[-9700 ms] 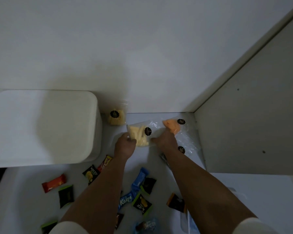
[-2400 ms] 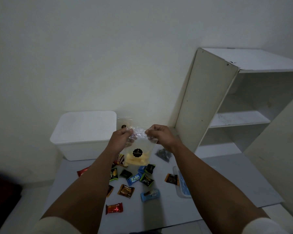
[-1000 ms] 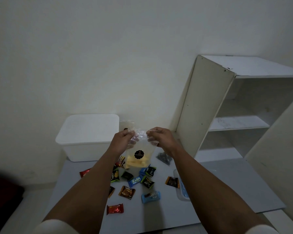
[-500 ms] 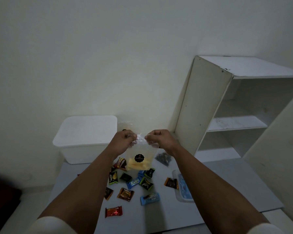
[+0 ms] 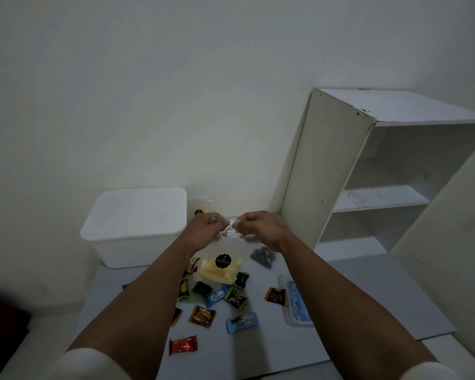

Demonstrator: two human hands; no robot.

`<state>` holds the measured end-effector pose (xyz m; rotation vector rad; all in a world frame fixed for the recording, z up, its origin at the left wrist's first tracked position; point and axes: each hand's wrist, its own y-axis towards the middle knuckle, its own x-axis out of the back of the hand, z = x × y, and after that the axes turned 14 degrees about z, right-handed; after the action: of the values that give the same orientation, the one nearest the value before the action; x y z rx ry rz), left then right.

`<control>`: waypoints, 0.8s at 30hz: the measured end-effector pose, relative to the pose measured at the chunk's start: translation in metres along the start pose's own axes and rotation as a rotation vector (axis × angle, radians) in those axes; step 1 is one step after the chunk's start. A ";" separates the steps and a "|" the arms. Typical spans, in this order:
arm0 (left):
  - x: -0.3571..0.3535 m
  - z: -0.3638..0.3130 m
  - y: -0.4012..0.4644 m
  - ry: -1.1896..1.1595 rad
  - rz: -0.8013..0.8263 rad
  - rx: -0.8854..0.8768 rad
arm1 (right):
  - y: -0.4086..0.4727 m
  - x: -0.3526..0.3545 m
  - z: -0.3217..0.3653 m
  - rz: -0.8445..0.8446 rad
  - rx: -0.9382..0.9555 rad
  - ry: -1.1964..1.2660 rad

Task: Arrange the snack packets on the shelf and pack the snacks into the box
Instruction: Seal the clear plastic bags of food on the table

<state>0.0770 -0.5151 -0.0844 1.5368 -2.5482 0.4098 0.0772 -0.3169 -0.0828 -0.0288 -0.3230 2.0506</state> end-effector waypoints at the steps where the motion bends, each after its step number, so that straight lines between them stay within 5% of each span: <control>1: -0.001 0.002 0.001 -0.019 -0.003 0.009 | -0.001 0.000 -0.001 0.004 0.008 0.000; 18: 0.011 0.014 0.005 -0.043 -0.106 0.001 | -0.003 0.013 -0.021 -0.080 -0.005 0.026; 24: 0.010 0.018 0.008 0.113 -0.116 -0.033 | -0.002 0.008 -0.029 -0.158 0.033 0.055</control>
<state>0.0654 -0.5252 -0.1009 1.5924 -2.3559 0.4251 0.0796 -0.3024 -0.1090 -0.0380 -0.2489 1.8941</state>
